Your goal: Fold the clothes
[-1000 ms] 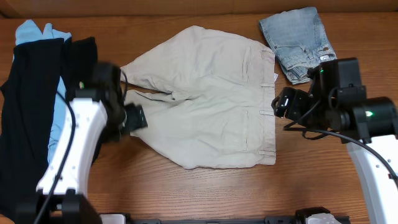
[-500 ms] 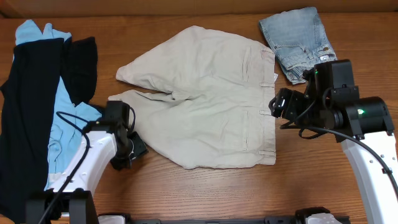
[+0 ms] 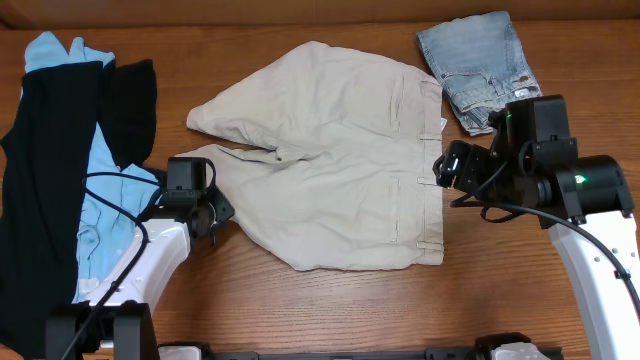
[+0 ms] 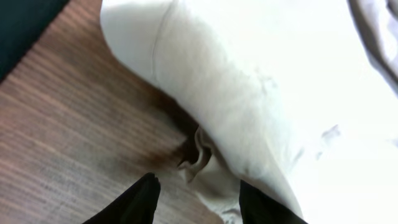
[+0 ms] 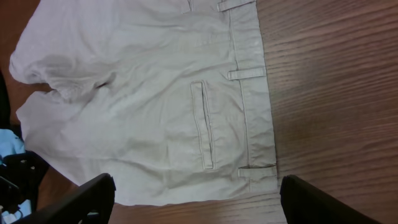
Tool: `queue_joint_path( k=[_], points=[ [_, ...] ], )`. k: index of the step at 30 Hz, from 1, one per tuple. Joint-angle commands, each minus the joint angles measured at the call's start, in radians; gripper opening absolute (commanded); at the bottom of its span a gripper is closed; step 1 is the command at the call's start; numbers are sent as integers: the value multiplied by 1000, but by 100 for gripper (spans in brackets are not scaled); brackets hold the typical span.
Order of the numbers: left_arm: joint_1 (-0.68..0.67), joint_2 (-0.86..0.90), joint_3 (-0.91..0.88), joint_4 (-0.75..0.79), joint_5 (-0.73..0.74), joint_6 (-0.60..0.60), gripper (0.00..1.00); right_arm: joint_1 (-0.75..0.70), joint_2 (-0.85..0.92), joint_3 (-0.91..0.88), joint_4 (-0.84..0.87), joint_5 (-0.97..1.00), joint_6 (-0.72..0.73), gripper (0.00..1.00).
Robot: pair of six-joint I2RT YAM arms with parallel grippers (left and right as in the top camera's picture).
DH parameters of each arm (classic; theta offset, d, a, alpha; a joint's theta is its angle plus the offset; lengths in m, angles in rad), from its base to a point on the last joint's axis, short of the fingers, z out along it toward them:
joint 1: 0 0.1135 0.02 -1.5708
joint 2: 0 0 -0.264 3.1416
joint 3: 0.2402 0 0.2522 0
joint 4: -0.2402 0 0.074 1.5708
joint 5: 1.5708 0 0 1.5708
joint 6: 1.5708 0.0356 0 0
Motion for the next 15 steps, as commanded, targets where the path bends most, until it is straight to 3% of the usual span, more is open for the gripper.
queue_joint_path(
  k=[1, 10, 11, 15],
  points=[
    [-2, 45, -4, 21, -19, 5, 45, 4, -1, -1, 12, 14, 2, 89],
    [-2, 246, -4, 117, 54, 9, 43, 4, -1, -2, 21, 30, 2, 90],
    [-2, 250, -4, 123, 64, 9, 40, 4, -1, -3, 21, 32, 2, 90],
    [-2, 241, 18, 101, 79, 10, 5, 4, -1, -5, 18, 32, 2, 90]
  ],
)
